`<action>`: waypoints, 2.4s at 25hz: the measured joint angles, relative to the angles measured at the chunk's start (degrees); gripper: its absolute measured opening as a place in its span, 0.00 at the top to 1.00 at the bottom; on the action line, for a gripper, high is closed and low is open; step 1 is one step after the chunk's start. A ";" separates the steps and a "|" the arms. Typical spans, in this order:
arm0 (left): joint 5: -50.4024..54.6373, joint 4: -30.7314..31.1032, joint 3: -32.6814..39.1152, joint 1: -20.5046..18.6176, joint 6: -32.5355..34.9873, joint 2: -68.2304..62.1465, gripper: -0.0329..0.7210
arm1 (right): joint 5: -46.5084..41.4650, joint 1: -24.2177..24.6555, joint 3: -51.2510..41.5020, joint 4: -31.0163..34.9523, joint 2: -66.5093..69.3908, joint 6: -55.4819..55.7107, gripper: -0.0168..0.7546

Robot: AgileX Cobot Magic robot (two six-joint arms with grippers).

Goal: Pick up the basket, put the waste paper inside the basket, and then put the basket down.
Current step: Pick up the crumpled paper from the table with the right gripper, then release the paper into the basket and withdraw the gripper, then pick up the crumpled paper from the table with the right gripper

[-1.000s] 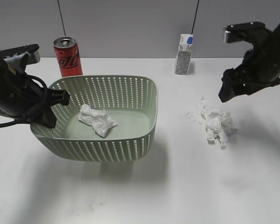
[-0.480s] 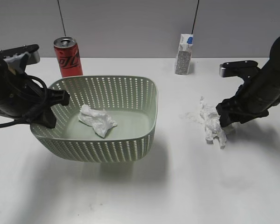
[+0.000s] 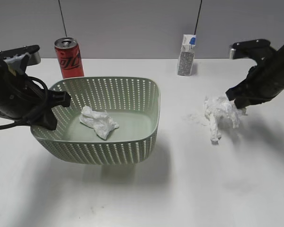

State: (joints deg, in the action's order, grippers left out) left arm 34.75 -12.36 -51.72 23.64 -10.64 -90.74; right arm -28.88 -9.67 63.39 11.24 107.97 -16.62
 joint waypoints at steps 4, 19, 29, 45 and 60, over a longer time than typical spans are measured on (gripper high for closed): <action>0.00 0.00 0.00 0.00 0.00 0.00 0.95 | -0.99 -0.23 0.00 2.83 -7.40 -2.64 0.98; 0.06 0.00 0.00 0.00 -0.05 0.00 0.95 | 8.04 -29.27 10.14 16.20 -10.47 -13.81 0.88; 0.11 0.18 0.00 0.00 -0.05 0.00 0.95 | 0.57 -27.20 13.66 4.68 -7.47 -1.23 0.21; -0.16 0.18 0.00 0.00 -0.05 0.00 0.95 | -1.86 -7.95 7.81 -5.46 6.77 11.99 0.25; -0.18 0.18 0.00 0.00 -0.05 0.00 0.95 | -9.36 -7.95 8.35 -4.86 10.58 16.62 0.94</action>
State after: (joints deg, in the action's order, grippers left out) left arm 34.56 -12.18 -51.72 23.64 -10.69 -90.74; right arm -38.25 -17.62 71.74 6.38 118.54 0.00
